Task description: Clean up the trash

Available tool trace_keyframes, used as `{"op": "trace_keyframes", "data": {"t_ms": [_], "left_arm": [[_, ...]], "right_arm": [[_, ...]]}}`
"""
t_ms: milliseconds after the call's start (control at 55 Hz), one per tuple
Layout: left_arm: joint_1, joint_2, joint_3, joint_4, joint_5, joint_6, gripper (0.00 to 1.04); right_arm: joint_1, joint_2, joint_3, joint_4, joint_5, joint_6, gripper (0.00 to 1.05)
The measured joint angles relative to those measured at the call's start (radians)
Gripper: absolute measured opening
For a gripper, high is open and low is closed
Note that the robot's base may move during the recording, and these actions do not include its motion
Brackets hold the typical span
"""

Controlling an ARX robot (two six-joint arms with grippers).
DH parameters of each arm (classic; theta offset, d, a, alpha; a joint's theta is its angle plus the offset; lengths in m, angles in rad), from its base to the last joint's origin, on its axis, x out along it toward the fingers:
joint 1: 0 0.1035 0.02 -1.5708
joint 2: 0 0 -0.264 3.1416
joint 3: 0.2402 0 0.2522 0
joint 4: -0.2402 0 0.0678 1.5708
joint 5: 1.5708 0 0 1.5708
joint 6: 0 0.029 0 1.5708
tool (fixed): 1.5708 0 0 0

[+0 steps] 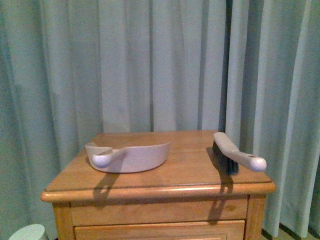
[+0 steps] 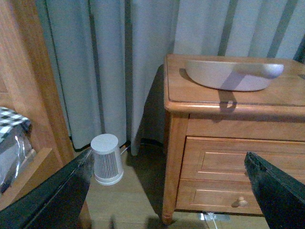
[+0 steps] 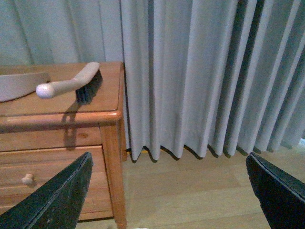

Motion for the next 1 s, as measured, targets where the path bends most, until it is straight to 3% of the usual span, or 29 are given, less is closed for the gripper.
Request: {"op": "trace_keyframes", "data": {"t_ms": [182, 309, 527, 600, 745, 1000], "left_arm": [[0.0, 0.0, 0.0, 0.0, 0.0, 0.0, 0.97], [0.019, 0.203, 0.082, -0.045, 0.138, -0.099, 0.97], [-0.09, 0.809, 0.499, 0.038, 0.037, 0.003, 0.97], [-0.141, 1.023, 0.731, -0.062, 0.015, 0.047, 0.97], [-0.236, 1.257, 1.009, -0.201, -0.072, 0.105, 0.97], [-0.341, 1.552, 1.344, -0.33, -0.227, 0.116, 0.97]], "right_arm": [[0.0, 0.0, 0.0, 0.0, 0.0, 0.0, 0.97], [0.0, 0.0, 0.0, 0.0, -0.001, 0.0, 0.97], [0.0, 0.0, 0.0, 0.0, 0.0, 0.0, 0.97], [0.0, 0.0, 0.0, 0.0, 0.0, 0.0, 0.97], [0.0, 0.0, 0.0, 0.0, 0.0, 0.0, 0.97], [0.0, 0.0, 0.0, 0.0, 0.0, 0.0, 0.97]]}}
